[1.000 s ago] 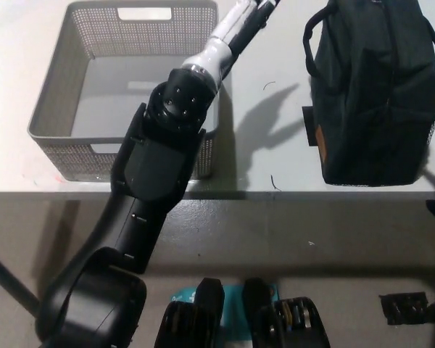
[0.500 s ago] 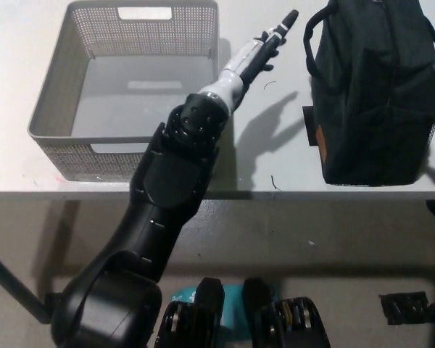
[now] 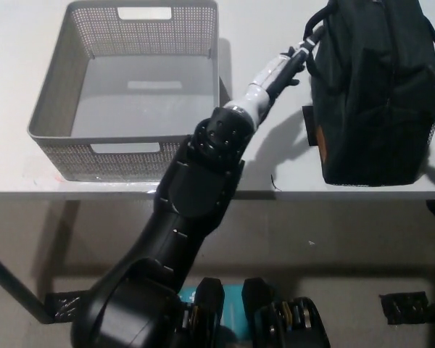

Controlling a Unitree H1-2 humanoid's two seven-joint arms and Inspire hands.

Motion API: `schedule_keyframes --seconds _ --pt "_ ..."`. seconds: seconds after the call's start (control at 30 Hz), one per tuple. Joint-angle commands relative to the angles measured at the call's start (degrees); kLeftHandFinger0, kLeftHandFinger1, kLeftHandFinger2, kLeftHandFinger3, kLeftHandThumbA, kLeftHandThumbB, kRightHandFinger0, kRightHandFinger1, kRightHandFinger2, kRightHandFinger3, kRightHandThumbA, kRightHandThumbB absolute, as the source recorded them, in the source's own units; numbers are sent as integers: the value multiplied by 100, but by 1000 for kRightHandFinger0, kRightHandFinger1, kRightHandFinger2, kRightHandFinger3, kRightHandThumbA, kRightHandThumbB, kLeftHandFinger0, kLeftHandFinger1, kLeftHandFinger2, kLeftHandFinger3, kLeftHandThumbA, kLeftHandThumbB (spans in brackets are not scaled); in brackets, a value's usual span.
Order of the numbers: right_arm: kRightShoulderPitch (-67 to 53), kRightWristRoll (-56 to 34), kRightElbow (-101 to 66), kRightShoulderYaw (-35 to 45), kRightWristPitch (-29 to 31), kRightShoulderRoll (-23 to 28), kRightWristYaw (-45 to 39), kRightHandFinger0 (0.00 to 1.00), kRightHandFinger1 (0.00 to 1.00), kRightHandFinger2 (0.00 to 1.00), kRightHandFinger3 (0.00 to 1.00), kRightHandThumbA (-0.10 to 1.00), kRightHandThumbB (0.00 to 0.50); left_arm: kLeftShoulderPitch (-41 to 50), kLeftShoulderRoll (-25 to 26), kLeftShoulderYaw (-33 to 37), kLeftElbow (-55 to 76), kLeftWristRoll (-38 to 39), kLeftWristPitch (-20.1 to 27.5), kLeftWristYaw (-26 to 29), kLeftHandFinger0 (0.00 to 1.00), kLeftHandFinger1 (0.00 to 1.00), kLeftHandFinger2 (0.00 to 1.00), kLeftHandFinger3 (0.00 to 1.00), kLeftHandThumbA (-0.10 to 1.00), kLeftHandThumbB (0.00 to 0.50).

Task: Use both hands to pick up a lunch bag on the right hand side and place it into a container on the left hand side

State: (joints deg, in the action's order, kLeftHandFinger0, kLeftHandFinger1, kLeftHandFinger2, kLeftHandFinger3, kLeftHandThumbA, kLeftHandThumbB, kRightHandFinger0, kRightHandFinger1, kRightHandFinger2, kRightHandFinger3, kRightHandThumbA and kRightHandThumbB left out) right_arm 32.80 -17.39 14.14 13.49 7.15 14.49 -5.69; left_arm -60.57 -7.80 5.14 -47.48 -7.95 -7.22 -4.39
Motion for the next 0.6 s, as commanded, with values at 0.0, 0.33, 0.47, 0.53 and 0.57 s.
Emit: schedule_keyframes --seconds 0.0,0.33,0.47,0.53,0.57 --pt "332 -68 29 -41 248 -4 -136 1000 1000 1000 1000 1000 231 -75 -136 -104 201 210 23 66 1000 1000 1000 1000 1000 452" --pt "464 12 374 -124 212 -156 -105 1000 1000 1000 1000 1000 223 97 -58 -55 -6 71 78 234 1000 1000 1000 1000 1000 435" --pt "649 72 1163 -141 434 -131 -152 1000 1000 1000 1000 1000 159 118 -51 -112 -223 160 267 231 1000 1000 1000 1000 1000 427" --pt "759 56 1545 -123 571 -112 -187 1000 1000 1000 1000 1000 167 103 -38 -109 -297 144 329 253 1000 1000 1000 1000 1000 428" --pt "824 39 1782 -105 616 -111 -195 1000 1000 1000 1000 1000 178 99 -23 -108 -340 133 346 271 1000 1000 1000 1000 1000 428"
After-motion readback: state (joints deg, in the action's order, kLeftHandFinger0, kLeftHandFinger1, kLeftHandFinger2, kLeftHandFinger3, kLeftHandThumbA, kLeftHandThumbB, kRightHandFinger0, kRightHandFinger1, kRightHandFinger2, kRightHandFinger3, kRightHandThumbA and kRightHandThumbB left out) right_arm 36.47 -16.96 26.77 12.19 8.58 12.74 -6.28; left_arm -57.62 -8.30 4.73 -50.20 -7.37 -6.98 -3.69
